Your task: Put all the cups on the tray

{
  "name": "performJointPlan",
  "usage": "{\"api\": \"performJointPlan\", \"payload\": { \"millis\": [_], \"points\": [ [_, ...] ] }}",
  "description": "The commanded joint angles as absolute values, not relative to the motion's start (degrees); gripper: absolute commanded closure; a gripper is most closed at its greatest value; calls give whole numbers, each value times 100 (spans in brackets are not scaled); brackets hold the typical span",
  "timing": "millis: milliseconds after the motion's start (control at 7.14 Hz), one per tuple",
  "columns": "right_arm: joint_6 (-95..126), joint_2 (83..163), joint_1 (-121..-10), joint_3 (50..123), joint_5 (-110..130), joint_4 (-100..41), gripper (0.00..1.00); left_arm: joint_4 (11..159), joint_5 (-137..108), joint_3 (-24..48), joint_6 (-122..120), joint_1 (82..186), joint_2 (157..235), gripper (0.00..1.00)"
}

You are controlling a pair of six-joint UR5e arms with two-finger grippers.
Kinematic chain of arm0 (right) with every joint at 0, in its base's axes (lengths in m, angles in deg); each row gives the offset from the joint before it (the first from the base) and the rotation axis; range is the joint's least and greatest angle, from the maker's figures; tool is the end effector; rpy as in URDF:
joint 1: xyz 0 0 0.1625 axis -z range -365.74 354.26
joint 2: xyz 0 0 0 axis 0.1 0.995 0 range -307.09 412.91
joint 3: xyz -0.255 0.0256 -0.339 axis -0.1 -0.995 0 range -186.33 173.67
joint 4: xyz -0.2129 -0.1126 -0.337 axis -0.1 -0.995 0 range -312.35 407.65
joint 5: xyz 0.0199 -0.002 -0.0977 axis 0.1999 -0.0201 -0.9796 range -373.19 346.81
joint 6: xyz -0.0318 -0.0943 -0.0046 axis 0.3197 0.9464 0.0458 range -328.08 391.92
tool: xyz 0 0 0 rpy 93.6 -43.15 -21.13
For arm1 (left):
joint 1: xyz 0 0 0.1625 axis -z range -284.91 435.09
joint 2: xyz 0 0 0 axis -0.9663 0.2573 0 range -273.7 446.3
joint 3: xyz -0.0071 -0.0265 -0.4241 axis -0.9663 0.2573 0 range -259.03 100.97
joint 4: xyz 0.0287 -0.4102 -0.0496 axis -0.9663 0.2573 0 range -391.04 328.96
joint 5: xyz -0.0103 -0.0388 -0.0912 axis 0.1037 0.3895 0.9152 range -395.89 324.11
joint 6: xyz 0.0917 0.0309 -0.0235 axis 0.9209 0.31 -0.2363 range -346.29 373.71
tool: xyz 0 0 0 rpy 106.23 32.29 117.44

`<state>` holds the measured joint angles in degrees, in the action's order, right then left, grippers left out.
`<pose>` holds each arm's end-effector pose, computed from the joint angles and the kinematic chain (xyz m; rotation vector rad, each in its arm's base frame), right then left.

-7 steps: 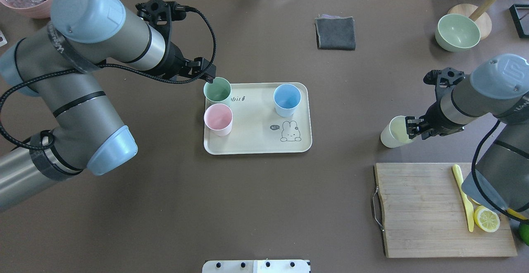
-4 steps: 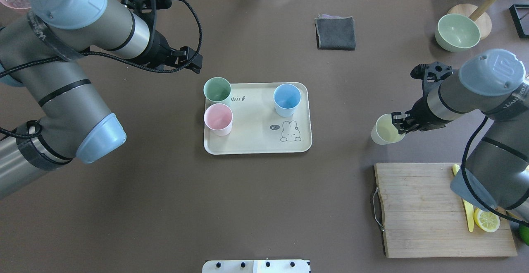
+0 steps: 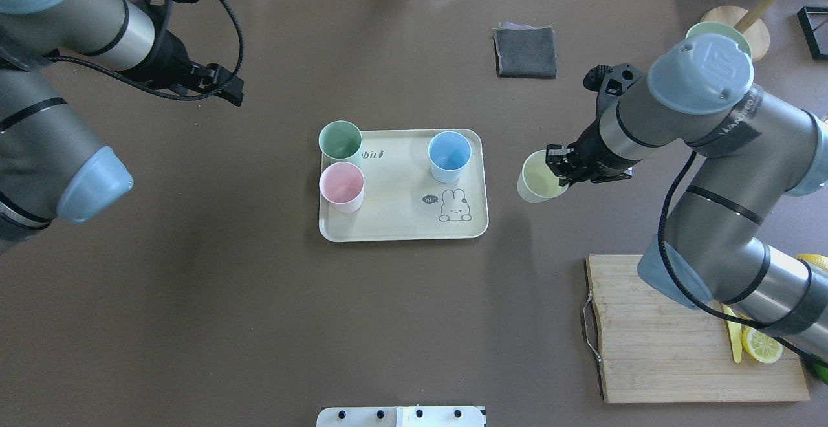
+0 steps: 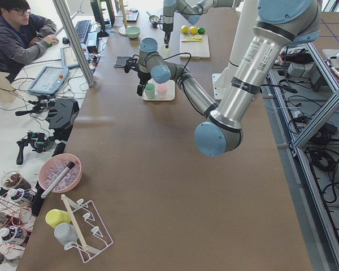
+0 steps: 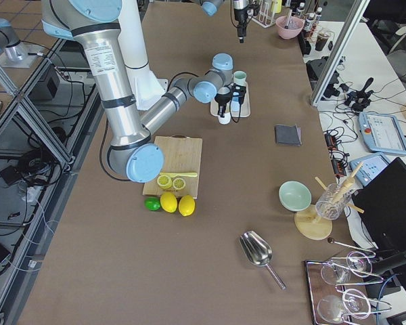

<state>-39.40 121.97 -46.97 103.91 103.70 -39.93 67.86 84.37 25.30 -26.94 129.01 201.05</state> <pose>-0.3784 -0.4491 0.2968 -0.0137 -0.8699 0.1899 0.2938 -0.5443 0.2848 0.3322 0.8956 0.1473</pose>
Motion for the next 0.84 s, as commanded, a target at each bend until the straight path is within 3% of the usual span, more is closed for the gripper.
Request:
{"api": "performJointPlan", "payload": {
  "millis": [0,280,561,701],
  "points": [
    [-4593,11621,-4171,10118,10022,-4174,100,6793,8793,2303,-1620,13474,19775,2],
    [-4858,11033,-3976,9521,9844,-4139,100,6810,8804,2293,-1617,13512,19695,2],
    [-4841,10925,-3861,9308,9747,-4112,100,6819,8804,2301,-1617,13512,19695,2],
    [-4815,10916,-3861,9281,9747,-4103,42,6810,8804,2301,-1617,13512,19704,2]
  ]
}}
